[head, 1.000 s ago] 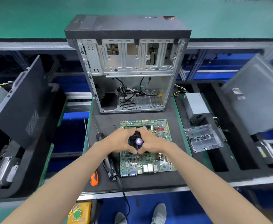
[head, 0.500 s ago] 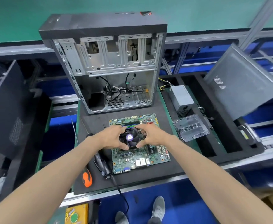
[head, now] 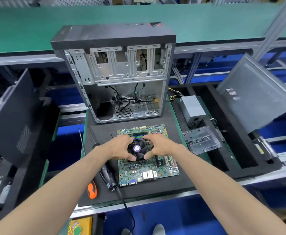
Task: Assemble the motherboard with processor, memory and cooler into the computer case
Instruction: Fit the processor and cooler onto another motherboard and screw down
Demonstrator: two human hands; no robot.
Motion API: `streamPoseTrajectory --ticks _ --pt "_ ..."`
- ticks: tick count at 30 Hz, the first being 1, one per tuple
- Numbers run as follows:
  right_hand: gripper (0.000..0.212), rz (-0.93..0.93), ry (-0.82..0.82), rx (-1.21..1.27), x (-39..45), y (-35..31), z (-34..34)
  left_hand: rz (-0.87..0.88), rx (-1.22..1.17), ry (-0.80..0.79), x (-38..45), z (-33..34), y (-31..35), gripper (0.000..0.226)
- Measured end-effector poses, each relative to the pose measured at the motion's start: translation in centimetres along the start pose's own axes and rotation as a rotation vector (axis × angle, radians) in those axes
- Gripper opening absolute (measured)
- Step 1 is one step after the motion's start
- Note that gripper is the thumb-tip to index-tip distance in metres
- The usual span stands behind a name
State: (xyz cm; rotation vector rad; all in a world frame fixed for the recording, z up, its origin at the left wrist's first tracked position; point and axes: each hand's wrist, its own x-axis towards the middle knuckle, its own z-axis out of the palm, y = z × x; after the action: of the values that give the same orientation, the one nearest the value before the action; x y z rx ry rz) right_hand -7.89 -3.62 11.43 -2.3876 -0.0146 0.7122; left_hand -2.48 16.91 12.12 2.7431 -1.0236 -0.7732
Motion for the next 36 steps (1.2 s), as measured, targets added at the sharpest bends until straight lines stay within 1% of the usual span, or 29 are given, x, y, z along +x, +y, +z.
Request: streamPoseTrajectory --ticks 2,3,5,8,13,17,22,24,26,27,28,29,30,32,34,36 --pt "0.101 -0.009 0.003 -0.012 0.1 0.2 0.0 -0.027 -0.012 -0.007 0.1 0.2 0.0 0.057" --pt "0.101 -0.014 0.004 -0.014 0.1 0.3 0.1 -0.039 -0.025 -0.012 0.0 0.4 0.1 0.061" --pt "0.101 -0.023 0.001 0.001 0.0 0.3 0.0 -0.061 -0.049 -0.008 -0.2 1.0 0.0 0.081" --pt "0.098 -0.041 0.012 -0.023 0.0 0.5 0.1 -0.077 -0.057 0.014 -0.6 1.7 0.3 0.096" --pt "0.089 -0.104 0.01 -0.068 -0.1 0.4 0.0 -0.117 -0.04 0.053 -1.2 2.2 1.1 0.095" --pt "0.088 -0.111 0.009 -0.079 -0.2 0.2 0.1 -0.141 -0.02 0.075 -1.4 2.6 1.6 0.095" --pt "0.087 -0.116 0.02 -0.087 0.0 0.0 0.3 -0.162 0.003 0.142 -1.4 3.5 1.4 0.097" --pt "0.087 -0.111 0.031 -0.144 -0.1 -0.2 0.4 -0.177 -0.001 0.175 -1.8 3.6 1.3 0.1" --pt "0.09 -0.114 0.037 -0.243 -0.2 -0.6 0.5 -0.177 -0.103 0.228 -2.7 3.4 1.1 0.104" --pt "0.093 -0.134 0.047 -0.303 -0.3 -0.9 0.7 -0.168 -0.212 0.276 -3.3 3.2 1.0 0.101" --pt "0.097 -0.17 0.07 -0.36 -0.3 -1.2 0.9 -0.162 -0.335 0.348 -4.0 3.1 0.6 0.094" --pt "0.097 -0.221 0.106 -0.403 -0.3 -1.6 1.0 -0.178 -0.436 0.433 -4.7 3.2 -0.1 0.081" --pt "0.094 -0.285 0.152 -0.427 -0.2 -2.0 1.3 -0.239 -0.5 0.513 -5.4 3.2 -1.0 0.068" --pt "0.078 -0.434 0.235 -0.446 0.0 -3.2 2.2 -0.464 -0.546 0.608 -7.0 3.4 -3.0 0.041" --pt "0.06 -0.574 0.276 -0.463 0.3 -4.7 3.2 -0.662 -0.519 0.612 -8.1 4.0 -4.6 0.019" --pt "0.05 -0.669 0.261 -0.492 0.6 -6.2 4.6 -0.781 -0.49 0.542 -8.5 4.6 -5.1 0.019"
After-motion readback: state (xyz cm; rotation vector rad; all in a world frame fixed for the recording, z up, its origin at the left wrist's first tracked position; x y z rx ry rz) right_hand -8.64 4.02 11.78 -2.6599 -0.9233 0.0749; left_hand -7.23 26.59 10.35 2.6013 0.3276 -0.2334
